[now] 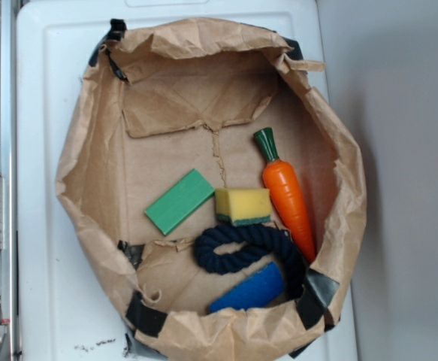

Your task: Grab the green block.

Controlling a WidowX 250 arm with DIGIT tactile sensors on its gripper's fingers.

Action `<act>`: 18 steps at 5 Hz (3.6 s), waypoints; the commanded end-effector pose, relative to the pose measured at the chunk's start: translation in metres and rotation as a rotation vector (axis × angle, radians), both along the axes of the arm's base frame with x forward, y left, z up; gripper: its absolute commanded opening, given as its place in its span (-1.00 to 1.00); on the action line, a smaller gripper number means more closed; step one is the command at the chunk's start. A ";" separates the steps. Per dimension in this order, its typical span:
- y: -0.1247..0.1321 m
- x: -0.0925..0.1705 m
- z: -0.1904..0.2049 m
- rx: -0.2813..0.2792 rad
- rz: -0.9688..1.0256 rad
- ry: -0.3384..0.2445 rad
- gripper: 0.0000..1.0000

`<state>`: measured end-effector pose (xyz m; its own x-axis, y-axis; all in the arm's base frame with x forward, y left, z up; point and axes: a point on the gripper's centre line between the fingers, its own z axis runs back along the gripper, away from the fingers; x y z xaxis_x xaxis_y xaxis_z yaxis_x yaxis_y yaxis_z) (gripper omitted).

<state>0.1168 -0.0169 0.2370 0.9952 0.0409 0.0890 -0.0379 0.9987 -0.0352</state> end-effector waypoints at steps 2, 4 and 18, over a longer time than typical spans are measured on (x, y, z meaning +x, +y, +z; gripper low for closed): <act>-0.020 0.025 -0.011 -0.021 -0.001 -0.027 1.00; -0.038 0.055 -0.027 -0.043 0.039 -0.062 1.00; 0.073 0.132 -0.167 -0.219 0.369 0.020 1.00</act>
<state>0.2427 0.0493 0.0607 0.9232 0.3827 -0.0361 -0.3803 0.8955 -0.2313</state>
